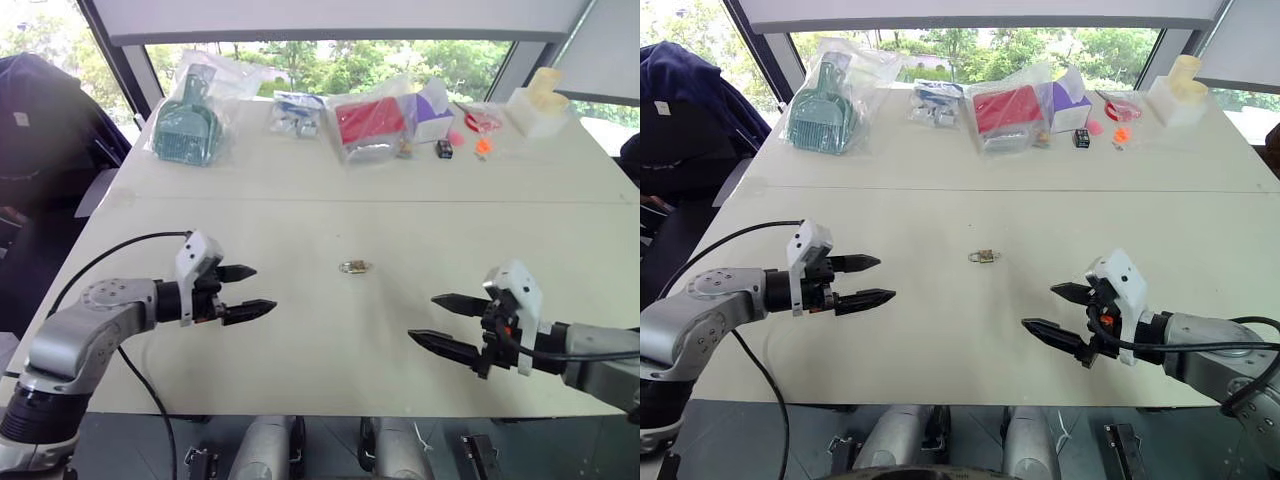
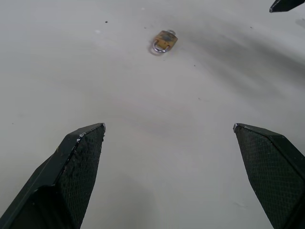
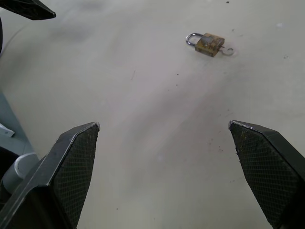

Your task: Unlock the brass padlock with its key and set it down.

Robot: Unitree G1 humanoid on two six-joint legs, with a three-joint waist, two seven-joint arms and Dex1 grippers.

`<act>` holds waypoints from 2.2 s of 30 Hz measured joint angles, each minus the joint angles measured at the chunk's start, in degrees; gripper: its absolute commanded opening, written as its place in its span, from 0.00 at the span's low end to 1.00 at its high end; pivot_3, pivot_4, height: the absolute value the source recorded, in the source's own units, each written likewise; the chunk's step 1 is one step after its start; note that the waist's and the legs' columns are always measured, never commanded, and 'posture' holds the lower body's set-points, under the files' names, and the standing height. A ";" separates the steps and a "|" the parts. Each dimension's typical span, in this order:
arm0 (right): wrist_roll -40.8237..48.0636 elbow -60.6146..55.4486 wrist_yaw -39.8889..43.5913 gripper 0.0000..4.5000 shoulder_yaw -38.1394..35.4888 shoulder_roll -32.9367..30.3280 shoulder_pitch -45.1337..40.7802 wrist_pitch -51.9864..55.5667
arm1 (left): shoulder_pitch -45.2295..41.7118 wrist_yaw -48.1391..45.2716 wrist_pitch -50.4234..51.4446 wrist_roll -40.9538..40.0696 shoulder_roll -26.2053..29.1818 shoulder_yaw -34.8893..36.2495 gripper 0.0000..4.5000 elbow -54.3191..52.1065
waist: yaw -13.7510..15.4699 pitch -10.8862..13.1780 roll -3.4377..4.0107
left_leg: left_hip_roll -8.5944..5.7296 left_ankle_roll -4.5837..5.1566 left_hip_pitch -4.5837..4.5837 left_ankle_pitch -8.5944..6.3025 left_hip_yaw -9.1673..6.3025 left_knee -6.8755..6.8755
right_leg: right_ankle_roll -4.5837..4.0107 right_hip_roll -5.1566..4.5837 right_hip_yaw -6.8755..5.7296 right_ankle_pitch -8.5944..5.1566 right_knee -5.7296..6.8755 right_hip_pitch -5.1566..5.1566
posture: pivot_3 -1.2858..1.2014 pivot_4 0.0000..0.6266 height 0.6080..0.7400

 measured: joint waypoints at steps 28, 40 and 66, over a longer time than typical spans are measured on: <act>-5.06 3.50 -0.97 1.00 8.92 4.12 -12.60 -0.02 | -11.04 -3.76 -1.45 7.77 3.73 -6.27 0.99 6.44 | 0.12 0.00 -0.01 | 0.00 -0.01 -0.03 0.08 0.00 -0.01 | -0.01 0.03 -0.01 0.00 0.06 -0.05 | 0.52 0.24 0.96; -5.67 2.89 -5.75 1.00 5.61 6.25 -9.39 1.34 | -49.06 -21.99 -17.00 25.91 -12.03 -27.73 0.99 41.30 | 1.24 0.04 -0.20 | -0.11 0.17 -0.15 0.13 0.07 0.27 | 0.04 0.00 -0.04 0.03 0.02 0.12 | 0.52 0.24 0.96; -9.07 -4.86 -18.86 1.00 3.51 16.42 -0.99 -0.13 | -63.39 -19.32 -34.69 48.24 -40.82 -33.50 0.88 86.18 | 0.08 0.08 -0.28 | -0.03 0.65 -0.26 -0.17 0.00 0.66 | 0.07 -0.05 -0.03 0.03 0.20 0.04 | 0.52 0.24 0.96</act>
